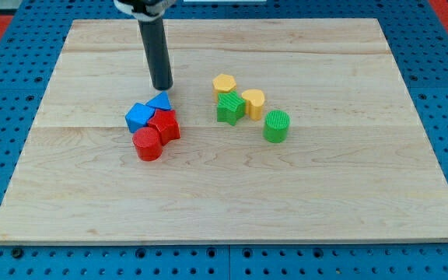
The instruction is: Push the green circle into the green star
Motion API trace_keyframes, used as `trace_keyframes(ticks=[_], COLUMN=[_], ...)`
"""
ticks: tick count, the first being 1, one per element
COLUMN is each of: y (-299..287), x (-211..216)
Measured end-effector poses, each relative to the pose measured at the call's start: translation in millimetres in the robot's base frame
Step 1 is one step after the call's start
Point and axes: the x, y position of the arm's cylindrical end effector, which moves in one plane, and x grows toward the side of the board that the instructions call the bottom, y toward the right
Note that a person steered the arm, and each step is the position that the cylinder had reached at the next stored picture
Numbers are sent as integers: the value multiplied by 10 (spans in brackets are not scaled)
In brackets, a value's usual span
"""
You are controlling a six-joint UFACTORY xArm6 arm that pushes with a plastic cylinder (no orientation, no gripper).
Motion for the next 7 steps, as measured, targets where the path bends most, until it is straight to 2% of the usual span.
trace_keyframes(ticks=[1, 2, 4, 5, 6, 7], y=[-58, -62, 13, 521, 315, -2], x=[426, 677, 194, 343, 697, 718])
